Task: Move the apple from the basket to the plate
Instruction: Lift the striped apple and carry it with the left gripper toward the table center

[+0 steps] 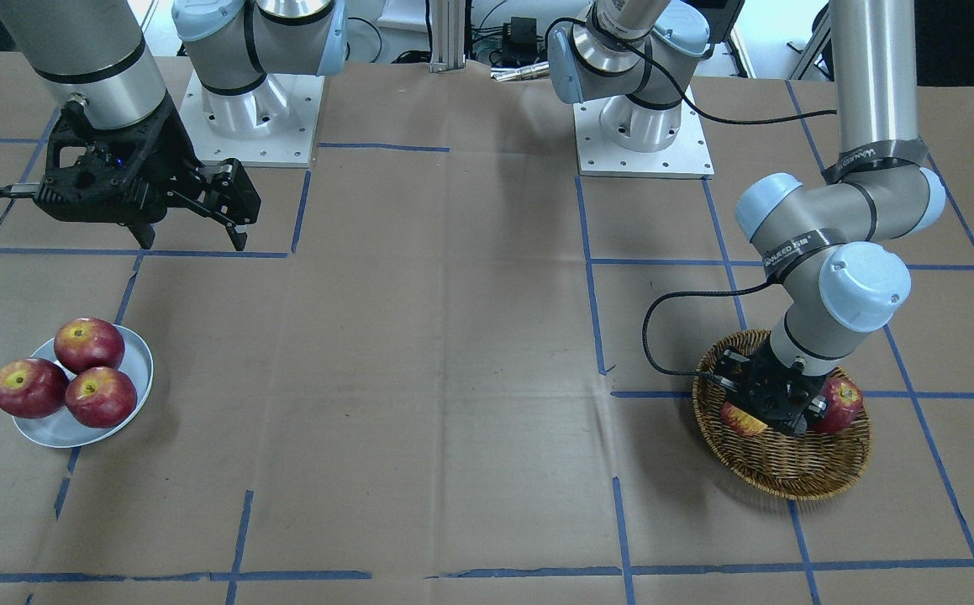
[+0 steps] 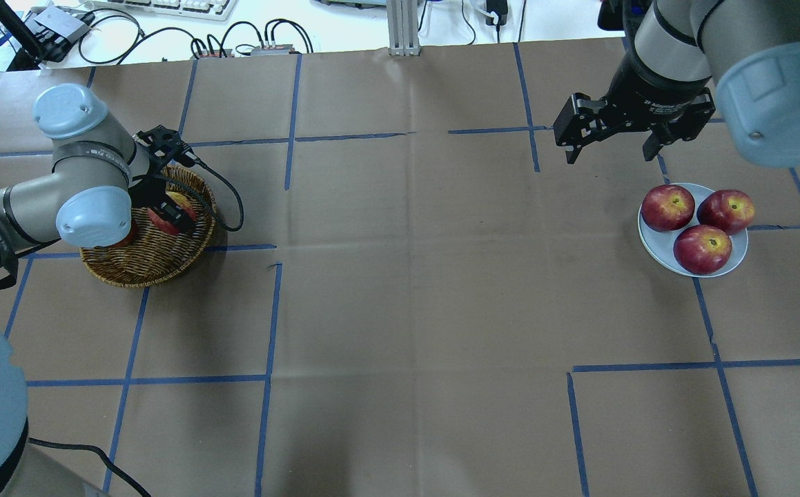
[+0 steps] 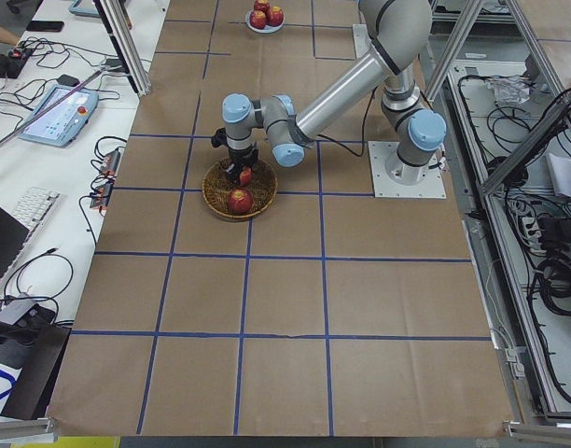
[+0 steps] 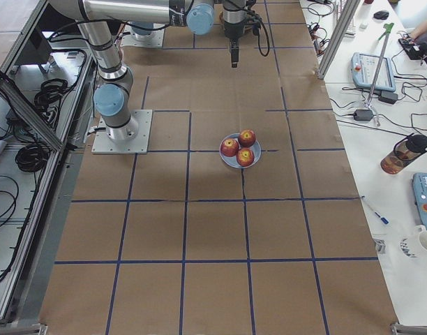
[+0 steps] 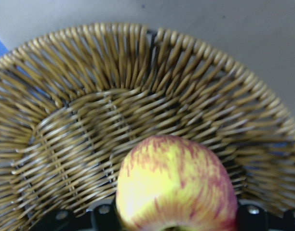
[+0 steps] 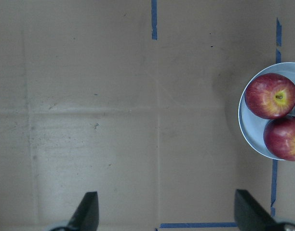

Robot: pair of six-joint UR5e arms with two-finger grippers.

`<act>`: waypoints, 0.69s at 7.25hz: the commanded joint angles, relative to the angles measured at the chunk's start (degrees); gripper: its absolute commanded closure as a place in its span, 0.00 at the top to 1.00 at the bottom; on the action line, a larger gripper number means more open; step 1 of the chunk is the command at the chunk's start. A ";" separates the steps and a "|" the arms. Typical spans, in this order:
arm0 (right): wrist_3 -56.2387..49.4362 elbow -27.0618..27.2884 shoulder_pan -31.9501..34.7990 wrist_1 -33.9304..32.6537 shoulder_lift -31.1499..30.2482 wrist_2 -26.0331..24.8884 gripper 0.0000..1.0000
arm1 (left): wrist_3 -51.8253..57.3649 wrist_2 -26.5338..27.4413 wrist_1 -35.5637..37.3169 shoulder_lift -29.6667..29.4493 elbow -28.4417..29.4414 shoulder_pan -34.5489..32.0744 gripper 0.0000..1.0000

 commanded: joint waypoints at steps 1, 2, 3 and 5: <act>0.00 0.00 0.01 0.00 0.00 0.00 1.00 | -14.67 0.13 -2.38 3.62 0.80 -8.73 0.59; 0.00 0.00 0.01 0.00 0.00 0.00 1.00 | -24.50 0.04 -2.65 3.36 1.75 -13.91 0.60; 0.00 0.00 0.01 0.00 0.00 0.00 1.00 | -34.34 0.13 -3.96 2.40 4.11 -19.71 0.60; 0.00 0.00 -0.07 0.09 0.00 0.00 1.00 | -54.46 -0.40 -6.61 -3.54 11.13 -30.35 0.60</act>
